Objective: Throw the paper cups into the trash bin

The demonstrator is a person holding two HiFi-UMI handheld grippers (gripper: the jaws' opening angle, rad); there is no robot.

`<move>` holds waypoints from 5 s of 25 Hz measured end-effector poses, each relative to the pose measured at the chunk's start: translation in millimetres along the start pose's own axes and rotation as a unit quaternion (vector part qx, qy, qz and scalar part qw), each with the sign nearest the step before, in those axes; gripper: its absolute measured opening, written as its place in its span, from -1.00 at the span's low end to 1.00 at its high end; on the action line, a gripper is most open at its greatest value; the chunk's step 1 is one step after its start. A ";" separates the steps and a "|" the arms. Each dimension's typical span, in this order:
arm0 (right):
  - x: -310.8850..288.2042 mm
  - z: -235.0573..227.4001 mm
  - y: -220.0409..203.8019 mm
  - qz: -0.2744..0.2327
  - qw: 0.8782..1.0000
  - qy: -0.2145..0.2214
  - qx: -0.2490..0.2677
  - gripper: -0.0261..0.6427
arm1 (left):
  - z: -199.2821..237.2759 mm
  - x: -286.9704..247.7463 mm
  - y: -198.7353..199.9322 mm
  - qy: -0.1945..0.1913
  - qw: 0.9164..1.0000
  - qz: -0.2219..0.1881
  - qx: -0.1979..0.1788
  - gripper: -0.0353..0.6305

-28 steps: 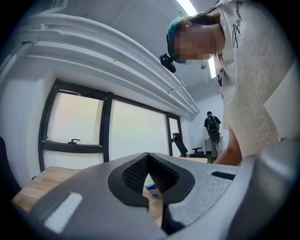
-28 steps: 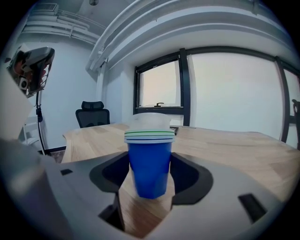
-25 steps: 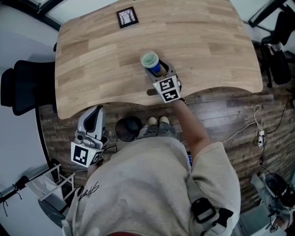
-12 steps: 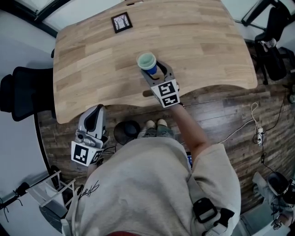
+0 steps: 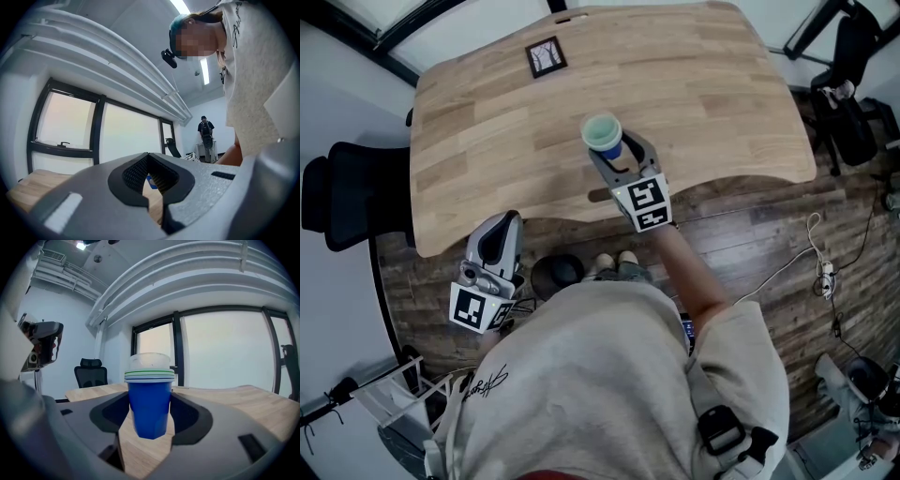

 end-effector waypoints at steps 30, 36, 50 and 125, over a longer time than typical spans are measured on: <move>86.3 -8.6 56.4 -0.073 0.997 -0.037 0.001 -0.10 | -17.4 -39.0 -0.5 -0.056 0.998 -0.019 0.005 -0.89; 100.1 -8.8 69.0 -0.092 0.995 -0.041 0.002 -0.10 | -15.8 -45.9 -1.3 -0.059 0.998 -0.022 0.005 -0.89; 119.3 -10.1 78.9 -0.110 0.992 -0.057 0.002 -0.10 | -11.1 -53.2 -4.8 -0.058 0.998 -0.024 0.012 -0.89; 40.4 351.2 -54.4 -0.008 0.945 0.322 -0.061 -0.10 | -4.5 314.1 -58.2 0.250 0.968 0.003 0.018 -0.89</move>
Point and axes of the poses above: the fingertips, and each gripper's own axes: x backward along the fingers, z to its left, y out of its top, the point moved 10 cm from there along x, backward along the fingers, and after that the axes turned 2 degrees about -z, right-handed, at the moved point
